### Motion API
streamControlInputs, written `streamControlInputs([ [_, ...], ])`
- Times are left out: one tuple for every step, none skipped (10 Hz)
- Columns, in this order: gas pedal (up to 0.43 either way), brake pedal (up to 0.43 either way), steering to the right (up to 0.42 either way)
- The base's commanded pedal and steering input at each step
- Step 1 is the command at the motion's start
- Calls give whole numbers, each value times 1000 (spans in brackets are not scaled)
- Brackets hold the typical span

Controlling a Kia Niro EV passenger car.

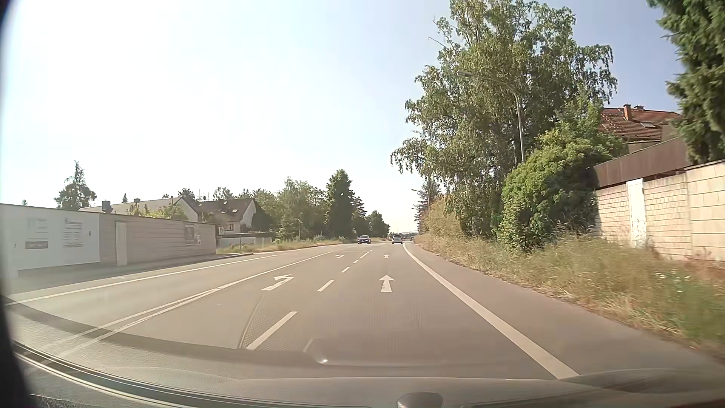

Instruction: Follow the waypoints while adhering to traffic rules and regulations

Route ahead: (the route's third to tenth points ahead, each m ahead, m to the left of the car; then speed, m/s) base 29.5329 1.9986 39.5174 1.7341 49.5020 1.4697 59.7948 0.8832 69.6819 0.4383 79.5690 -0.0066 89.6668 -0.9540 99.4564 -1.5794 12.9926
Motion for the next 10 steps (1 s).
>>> streamControlInputs([
  [59, 30, 1],
  [59, 30, 0],
  [59, 30, 0],
  [59, 30, 1],
  [59, 30, 1],
  [59, 30, 1],
  [59, 30, 1],
  [59, 30, 1],
  [59, 30, 1],
  [59, 30, 1],
])
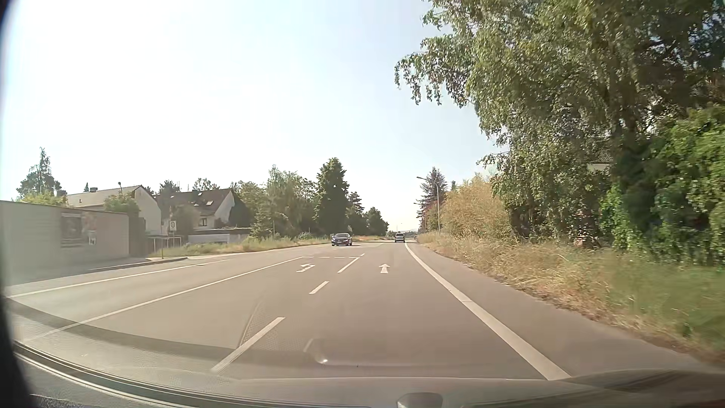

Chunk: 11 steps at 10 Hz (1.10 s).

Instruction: Follow the waypoints while adhering to traffic rules and regulations

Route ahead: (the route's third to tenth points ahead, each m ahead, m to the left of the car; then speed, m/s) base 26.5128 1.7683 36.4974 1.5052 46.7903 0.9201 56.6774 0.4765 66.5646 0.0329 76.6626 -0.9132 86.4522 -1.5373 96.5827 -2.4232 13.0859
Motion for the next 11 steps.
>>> streamControlInputs([
  [59, 30, 1],
  [59, 30, 1],
  [59, 30, 1],
  [59, 30, 1],
  [59, 24, 1],
  [59, 30, 1],
  [59, 30, 1],
  [59, 30, 1],
  [59, 30, 1],
  [59, 30, 1],
  [59, 30, 1],
])
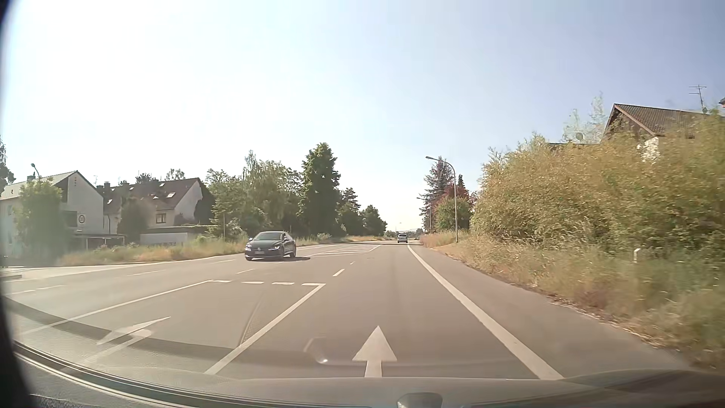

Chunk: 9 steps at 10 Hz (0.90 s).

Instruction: Follow the waypoints while adhering to traffic rules and regulations

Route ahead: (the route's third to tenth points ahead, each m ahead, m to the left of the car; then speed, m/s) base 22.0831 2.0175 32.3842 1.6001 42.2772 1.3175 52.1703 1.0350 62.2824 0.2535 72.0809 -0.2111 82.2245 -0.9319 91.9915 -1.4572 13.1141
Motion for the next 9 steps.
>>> streamControlInputs([
  [59, 24, 1],
  [59, 30, 1],
  [59, 30, 1],
  [59, 24, 1],
  [59, 30, 1],
  [59, 30, 1],
  [59, 30, 1],
  [59, 30, 1],
  [59, 30, 1],
])
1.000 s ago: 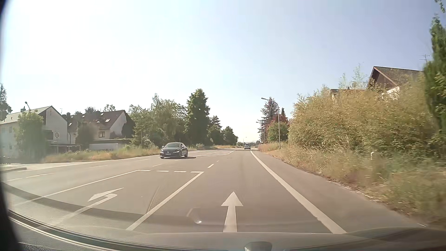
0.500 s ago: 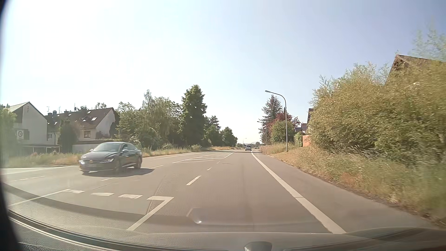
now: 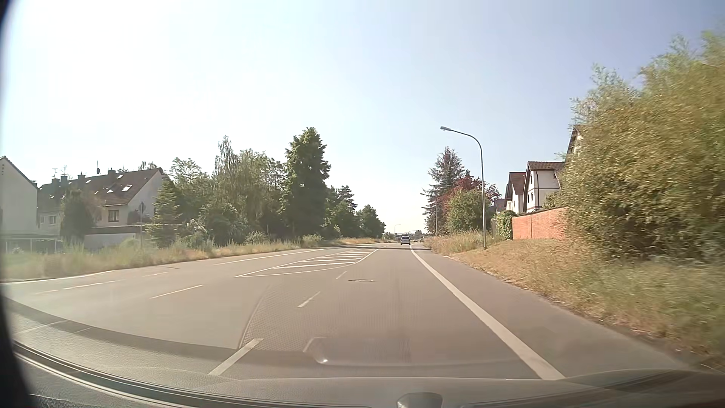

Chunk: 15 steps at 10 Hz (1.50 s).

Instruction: Follow the waypoints while adhering to traffic rules and regulations

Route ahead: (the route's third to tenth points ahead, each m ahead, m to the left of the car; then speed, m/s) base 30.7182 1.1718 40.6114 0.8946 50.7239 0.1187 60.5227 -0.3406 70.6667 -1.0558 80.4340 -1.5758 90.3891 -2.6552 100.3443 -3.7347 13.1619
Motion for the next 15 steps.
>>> streamControlInputs([
  [59, 30, 1],
  [59, 30, 1],
  [59, 30, 1],
  [59, 30, 1],
  [59, 30, 1],
  [59, 24, 3],
  [59, 30, 5],
  [59, 30, 7],
  [59, 30, 8],
  [59, 30, 8],
  [59, 30, 5],
  [59, 30, 5],
  [59, 30, 5],
  [59, 30, 5],
  [59, 30, 5],
])
